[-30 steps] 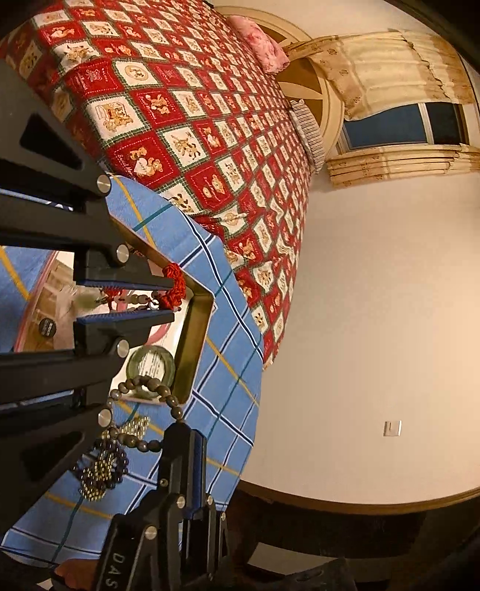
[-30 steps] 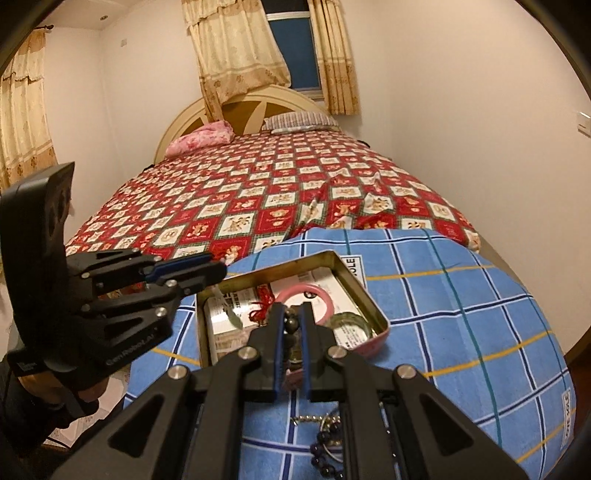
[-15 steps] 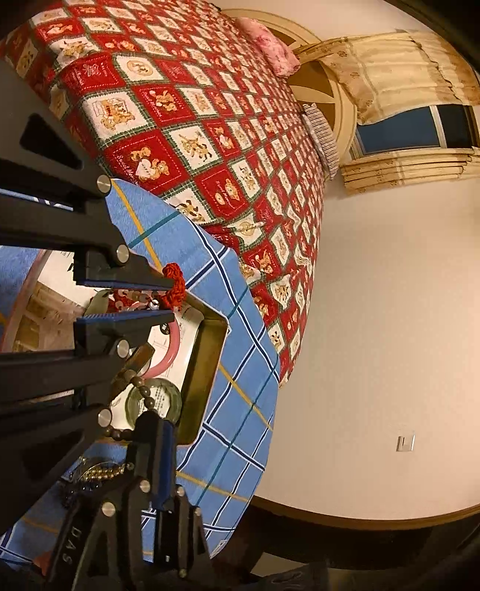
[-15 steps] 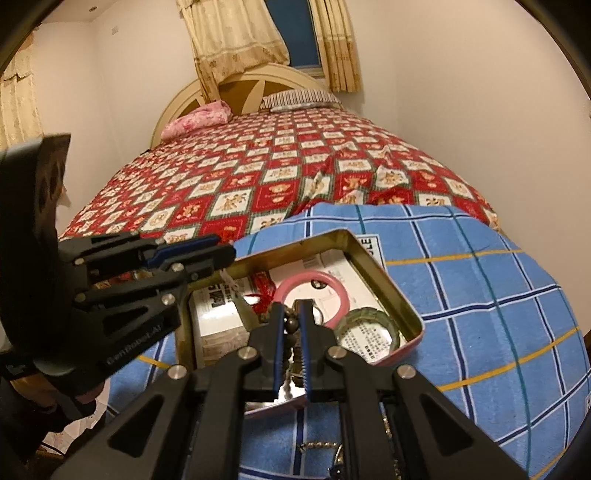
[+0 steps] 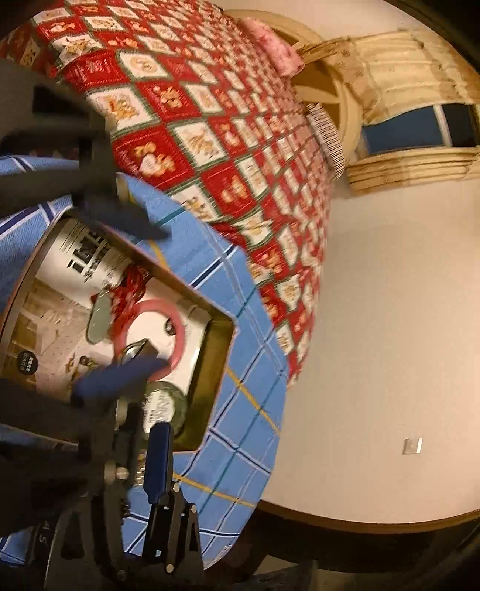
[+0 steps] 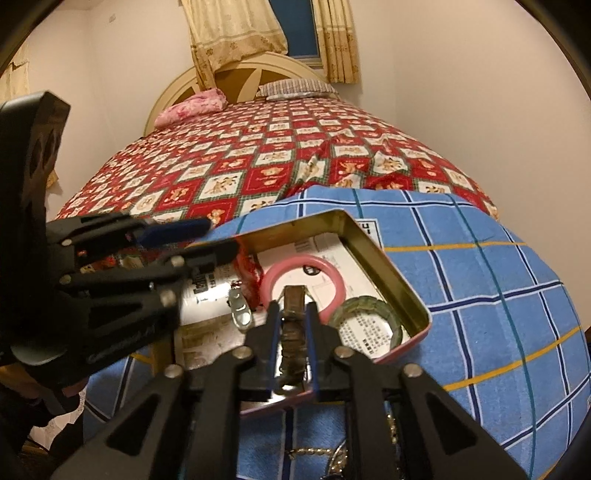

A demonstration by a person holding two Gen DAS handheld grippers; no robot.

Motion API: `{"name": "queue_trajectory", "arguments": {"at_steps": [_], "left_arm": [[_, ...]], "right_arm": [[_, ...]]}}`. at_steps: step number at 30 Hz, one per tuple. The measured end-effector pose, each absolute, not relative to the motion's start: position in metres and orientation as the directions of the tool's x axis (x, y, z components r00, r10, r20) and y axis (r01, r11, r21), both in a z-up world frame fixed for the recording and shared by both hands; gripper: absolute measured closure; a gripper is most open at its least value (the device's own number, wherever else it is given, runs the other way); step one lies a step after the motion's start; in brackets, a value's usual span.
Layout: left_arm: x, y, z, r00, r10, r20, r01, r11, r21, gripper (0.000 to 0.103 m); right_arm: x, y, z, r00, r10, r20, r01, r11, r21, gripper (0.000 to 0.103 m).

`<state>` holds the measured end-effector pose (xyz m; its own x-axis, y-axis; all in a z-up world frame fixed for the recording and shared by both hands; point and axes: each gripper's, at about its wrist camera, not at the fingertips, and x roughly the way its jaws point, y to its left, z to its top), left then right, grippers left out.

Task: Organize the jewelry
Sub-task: 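Carry pendant and bracelet over the pink tin and open both tools, then grasp the dark purple bead bracelet with the left tool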

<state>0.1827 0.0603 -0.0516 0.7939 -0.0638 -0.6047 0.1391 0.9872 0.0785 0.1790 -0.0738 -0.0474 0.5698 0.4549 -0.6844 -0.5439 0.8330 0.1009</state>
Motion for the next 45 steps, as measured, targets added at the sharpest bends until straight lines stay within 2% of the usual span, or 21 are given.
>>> {"name": "queue_trajectory", "arguments": {"at_steps": [3, 7, 9, 14, 26, 45], "left_arm": [[0.182, 0.063, -0.049, 0.789, -0.066, -0.610, 0.139, 0.988, 0.073, 0.032], [0.176, 0.067, -0.049, 0.790, -0.056, -0.610, 0.120, 0.991, 0.065, 0.032], [0.172, 0.066, -0.051, 0.789, -0.054, -0.612, 0.114, 0.992, 0.061, 0.032], [0.159, 0.055, -0.059, 0.788, -0.035, -0.614, 0.109, 0.991, 0.082, 0.032], [0.120, 0.003, -0.060, 0.800, -0.091, -0.593, 0.156, 0.986, 0.060, 0.032], [0.095, -0.071, -0.075, 0.771, -0.163, -0.615, 0.278, 0.956, 0.094, 0.032]], "right_arm": [[0.177, -0.079, -0.047, 0.581, 0.447, -0.680, -0.532, 0.841, 0.099, 0.061], [0.171, -0.100, -0.043, 0.606, 0.430, -0.669, -0.501, 0.860, 0.100, 0.055], [0.167, -0.113, -0.042, 0.622, 0.412, -0.666, -0.473, 0.875, 0.100, 0.046], [0.156, -0.149, -0.042, 0.640, 0.369, -0.674, -0.418, 0.903, 0.098, 0.044], [0.124, -0.210, -0.059, 0.657, 0.304, -0.690, -0.289, 0.947, 0.142, 0.039], [0.083, -0.237, -0.086, 0.656, 0.293, -0.695, -0.231, 0.955, 0.184, 0.033]]}}
